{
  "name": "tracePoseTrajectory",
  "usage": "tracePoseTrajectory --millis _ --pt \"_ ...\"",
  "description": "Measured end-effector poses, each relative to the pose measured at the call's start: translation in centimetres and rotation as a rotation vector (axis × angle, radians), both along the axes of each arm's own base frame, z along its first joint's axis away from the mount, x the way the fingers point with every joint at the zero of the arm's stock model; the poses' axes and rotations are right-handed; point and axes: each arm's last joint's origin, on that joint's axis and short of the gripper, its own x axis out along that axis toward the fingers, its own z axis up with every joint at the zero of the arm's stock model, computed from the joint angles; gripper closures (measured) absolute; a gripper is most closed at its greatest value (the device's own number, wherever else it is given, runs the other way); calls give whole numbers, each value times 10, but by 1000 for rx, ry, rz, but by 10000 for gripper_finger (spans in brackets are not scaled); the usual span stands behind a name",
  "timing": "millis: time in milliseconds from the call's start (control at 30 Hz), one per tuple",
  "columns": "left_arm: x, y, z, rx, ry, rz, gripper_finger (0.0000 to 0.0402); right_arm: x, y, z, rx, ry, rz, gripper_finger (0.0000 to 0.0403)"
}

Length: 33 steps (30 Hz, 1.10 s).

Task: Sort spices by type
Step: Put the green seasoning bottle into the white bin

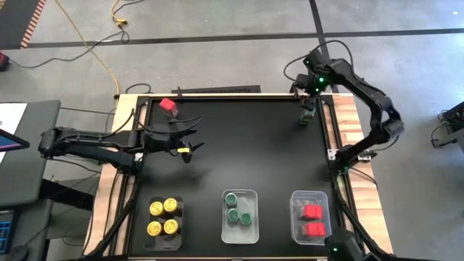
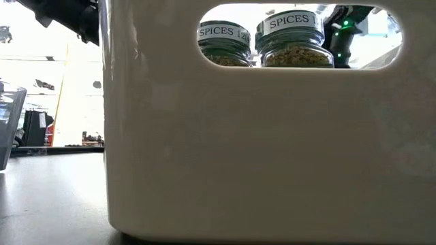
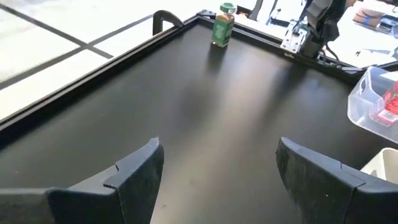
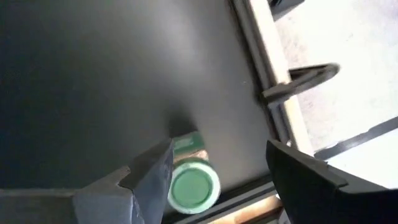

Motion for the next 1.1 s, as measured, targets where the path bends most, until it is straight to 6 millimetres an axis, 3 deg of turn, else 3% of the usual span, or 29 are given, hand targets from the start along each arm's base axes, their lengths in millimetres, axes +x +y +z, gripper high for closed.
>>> tracePoseTrajectory --millis 367,667,1100 --pt "0 0 -1 -11 2 2 104 18 -1 -27 24 276 45 121" --pt "0 -1 -1 -12 10 -1 104 22 -6 -46 107 366 74 121" --pt "-1 -6 -4 -5 47 -33 104 21 -5 -47 134 396 143 121"
